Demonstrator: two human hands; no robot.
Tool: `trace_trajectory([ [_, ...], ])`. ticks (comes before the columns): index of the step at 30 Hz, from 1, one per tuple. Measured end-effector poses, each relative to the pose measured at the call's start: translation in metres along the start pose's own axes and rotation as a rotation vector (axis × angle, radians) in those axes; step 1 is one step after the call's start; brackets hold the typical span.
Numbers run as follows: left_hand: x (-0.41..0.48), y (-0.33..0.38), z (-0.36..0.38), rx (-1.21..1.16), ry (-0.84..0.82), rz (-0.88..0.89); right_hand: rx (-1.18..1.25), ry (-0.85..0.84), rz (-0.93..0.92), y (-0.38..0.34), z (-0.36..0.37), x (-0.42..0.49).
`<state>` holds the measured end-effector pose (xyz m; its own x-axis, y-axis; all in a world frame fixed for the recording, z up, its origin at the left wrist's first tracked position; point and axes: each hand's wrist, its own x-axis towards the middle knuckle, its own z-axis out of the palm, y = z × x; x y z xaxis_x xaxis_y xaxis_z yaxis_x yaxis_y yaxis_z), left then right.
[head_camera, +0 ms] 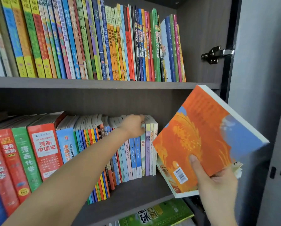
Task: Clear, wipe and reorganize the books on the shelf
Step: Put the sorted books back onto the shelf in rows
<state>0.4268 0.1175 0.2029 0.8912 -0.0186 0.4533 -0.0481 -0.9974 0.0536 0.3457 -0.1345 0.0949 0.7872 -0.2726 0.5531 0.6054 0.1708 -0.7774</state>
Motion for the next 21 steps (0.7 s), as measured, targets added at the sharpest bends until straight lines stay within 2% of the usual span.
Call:
trace_trajectory([
  [4, 0.007, 0.009, -0.001, 0.023, 0.000, -0.034, -0.051, -0.052, -0.035, -0.006, 0.045, 0.000],
  [9, 0.016, 0.016, 0.002, -0.112, 0.014, -0.143, -0.108, -0.128, -0.118, 0.006, 0.061, 0.010],
  [13, 0.016, 0.009, -0.007, -0.313, -0.121, -0.156, -0.102, -0.124, -0.128, 0.022, 0.068, 0.013],
  [15, 0.009, 0.012, -0.016, -0.305, -0.191, -0.131, -0.129, -0.115, -0.124, 0.030, 0.073, 0.011],
  [21, 0.010, 0.009, -0.019, -0.355, -0.264, -0.160, -0.219, -0.056, -0.149, 0.042, 0.083, 0.004],
])
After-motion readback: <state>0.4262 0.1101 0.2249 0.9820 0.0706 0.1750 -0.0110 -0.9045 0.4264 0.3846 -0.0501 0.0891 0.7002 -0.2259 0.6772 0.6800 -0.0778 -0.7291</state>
